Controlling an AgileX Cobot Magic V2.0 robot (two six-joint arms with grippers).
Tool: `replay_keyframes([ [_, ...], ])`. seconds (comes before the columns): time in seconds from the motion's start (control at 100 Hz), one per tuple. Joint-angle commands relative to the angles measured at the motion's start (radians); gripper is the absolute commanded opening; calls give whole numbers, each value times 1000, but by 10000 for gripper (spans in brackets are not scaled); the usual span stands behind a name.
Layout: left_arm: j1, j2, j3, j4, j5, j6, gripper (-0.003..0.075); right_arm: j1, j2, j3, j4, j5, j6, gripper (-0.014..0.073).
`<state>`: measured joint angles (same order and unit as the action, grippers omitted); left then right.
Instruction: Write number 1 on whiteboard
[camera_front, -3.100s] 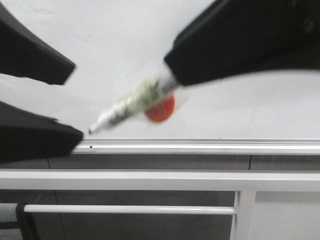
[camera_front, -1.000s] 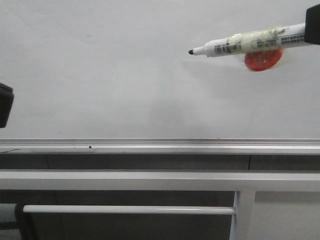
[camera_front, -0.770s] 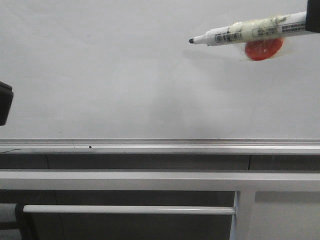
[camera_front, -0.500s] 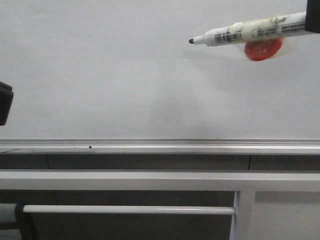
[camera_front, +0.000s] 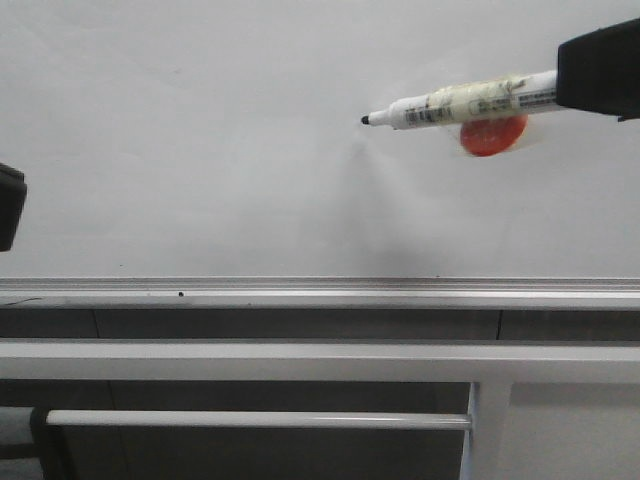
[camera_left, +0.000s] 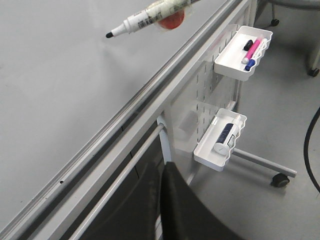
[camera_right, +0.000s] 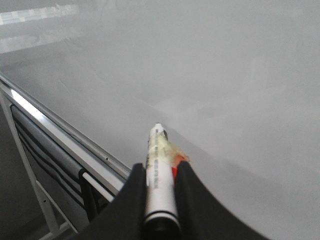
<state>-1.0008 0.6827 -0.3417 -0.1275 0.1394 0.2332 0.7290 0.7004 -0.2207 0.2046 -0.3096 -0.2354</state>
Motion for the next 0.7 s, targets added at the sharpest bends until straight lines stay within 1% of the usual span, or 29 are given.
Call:
replay_keyframes([
  [0.0, 2, 0, -27, -12, -76, -11, -20, -9, 23, -31, -1, -90, -11, -43],
  [0.15, 2, 0, -27, -12, -76, -11, -20, -29, 53, -31, 5, -90, -11, -43],
  [0.44, 2, 0, -27, -12, -76, -11, -20, -29, 146, -31, 11, -101, -11, -43],
  [0.69, 2, 0, -27, -12, -76, -11, -20, -29, 221, -31, 33, -147, -11, -43],
])
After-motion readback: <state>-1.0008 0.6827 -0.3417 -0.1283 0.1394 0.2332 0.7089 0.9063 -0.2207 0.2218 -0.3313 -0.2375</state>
